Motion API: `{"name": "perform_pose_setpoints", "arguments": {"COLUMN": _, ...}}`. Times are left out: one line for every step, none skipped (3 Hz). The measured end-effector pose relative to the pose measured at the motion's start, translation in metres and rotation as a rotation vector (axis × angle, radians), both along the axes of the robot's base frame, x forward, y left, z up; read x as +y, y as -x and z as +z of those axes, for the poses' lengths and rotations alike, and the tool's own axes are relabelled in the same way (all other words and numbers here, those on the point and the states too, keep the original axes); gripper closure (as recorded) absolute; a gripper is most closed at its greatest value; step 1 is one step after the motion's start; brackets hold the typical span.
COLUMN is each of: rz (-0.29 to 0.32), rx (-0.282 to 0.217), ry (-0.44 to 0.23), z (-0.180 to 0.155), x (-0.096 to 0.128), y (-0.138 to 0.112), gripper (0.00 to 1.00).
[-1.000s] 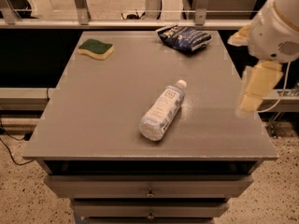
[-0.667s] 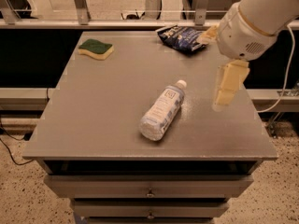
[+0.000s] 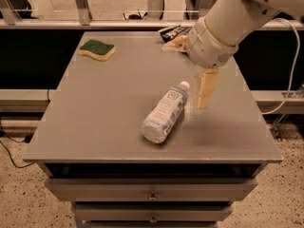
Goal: Pick blue plastic bottle
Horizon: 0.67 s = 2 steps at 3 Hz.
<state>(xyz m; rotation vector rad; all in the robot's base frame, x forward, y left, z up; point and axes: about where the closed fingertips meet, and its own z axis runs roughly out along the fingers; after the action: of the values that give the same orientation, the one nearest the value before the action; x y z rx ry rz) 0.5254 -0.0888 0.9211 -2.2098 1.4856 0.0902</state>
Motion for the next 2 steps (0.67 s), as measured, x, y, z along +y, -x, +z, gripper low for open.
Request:
{"name": "perform_pose_setpoints", "arguments": {"rz": 0.085, "rx": 0.013, "ry": 0.024, "z": -0.022, "x": 0.011, "y": -0.005, "gripper": 0.0}}
{"name": "perform_pose_setpoints", "arguments": {"rz": 0.14, "rx": 0.045, "ry": 0.049, "z": -0.045, "x": 0.018, "y": -0.004, "gripper": 0.0}}
